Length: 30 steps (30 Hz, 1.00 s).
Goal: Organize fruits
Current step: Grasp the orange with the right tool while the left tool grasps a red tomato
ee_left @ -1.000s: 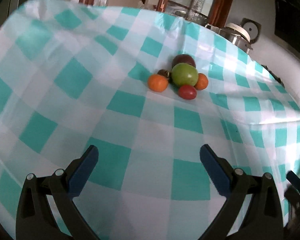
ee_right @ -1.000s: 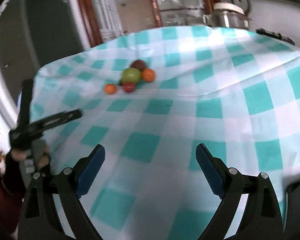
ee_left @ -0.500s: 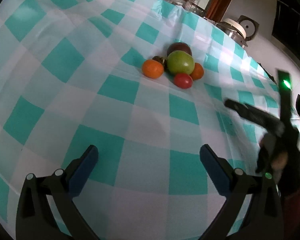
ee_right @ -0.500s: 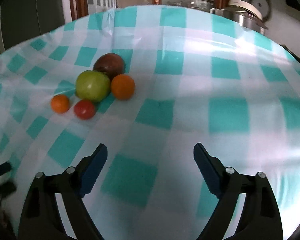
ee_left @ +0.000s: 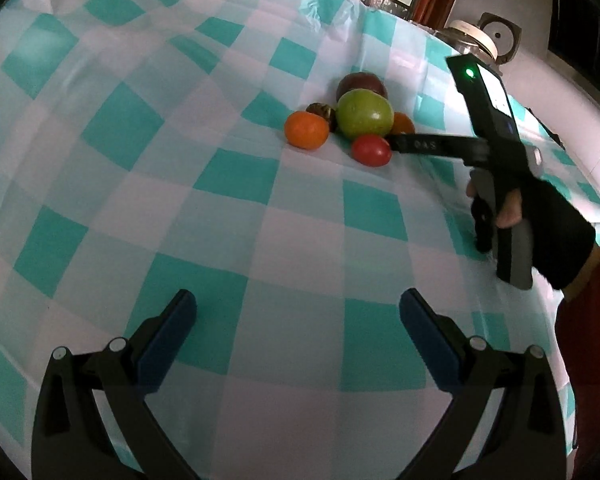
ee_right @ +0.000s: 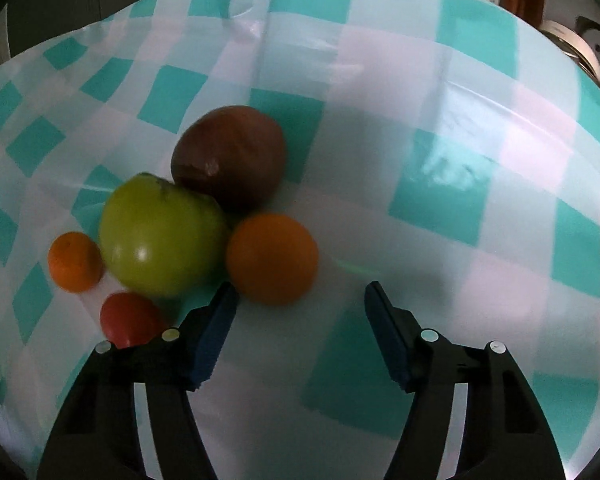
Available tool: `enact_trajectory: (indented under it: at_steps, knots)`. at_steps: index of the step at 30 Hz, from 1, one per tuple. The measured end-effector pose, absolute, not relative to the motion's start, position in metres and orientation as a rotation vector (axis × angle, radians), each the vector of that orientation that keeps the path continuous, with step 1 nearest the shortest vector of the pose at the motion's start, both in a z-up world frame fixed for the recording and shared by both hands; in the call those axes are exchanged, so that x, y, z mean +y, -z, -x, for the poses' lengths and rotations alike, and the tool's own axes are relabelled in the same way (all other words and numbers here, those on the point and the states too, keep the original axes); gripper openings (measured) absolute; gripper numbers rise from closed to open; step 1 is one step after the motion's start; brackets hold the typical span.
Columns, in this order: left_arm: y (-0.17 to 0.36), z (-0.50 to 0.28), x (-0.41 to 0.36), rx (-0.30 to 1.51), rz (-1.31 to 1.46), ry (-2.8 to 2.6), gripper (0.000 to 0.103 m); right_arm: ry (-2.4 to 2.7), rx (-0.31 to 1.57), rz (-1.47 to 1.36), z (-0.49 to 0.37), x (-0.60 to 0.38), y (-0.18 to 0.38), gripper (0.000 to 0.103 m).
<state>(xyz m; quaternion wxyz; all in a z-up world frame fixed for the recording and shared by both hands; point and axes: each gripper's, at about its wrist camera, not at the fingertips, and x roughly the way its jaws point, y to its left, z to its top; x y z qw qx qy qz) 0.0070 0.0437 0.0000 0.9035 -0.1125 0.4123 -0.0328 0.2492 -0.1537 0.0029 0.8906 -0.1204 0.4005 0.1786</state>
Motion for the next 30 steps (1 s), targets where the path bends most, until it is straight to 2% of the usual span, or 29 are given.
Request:
enact_trajectory:
  at_steps: [3, 5, 6, 20, 30]
  knots:
    - [0.0, -0.008, 0.044, 0.855, 0.228, 0.067, 0.101, -0.384, 0.837, 0.252, -0.254, -0.152, -0.002, 0.063]
    - [0.0, -0.008, 0.043, 0.857, 0.223, 0.065, 0.101, -0.414, 0.832, 0.236, -0.254, -0.155, -0.004, 0.052]
    - [0.0, -0.008, 0.044, 0.856, 0.224, 0.066, 0.101, -0.441, 0.826, 0.226, -0.25, -0.156, -0.005, 0.043]
    - [0.0, -0.009, 0.041, 0.863, 0.206, 0.058, 0.102, -0.326, 0.812, -0.263, -0.079, -0.276, -0.002, 0.042]
    - [-0.006, -0.066, -0.009, 0.878, 0.139, 0.096, 0.101, -0.333, 0.799, -0.373, -0.085, -0.284, 0.005, 0.043]
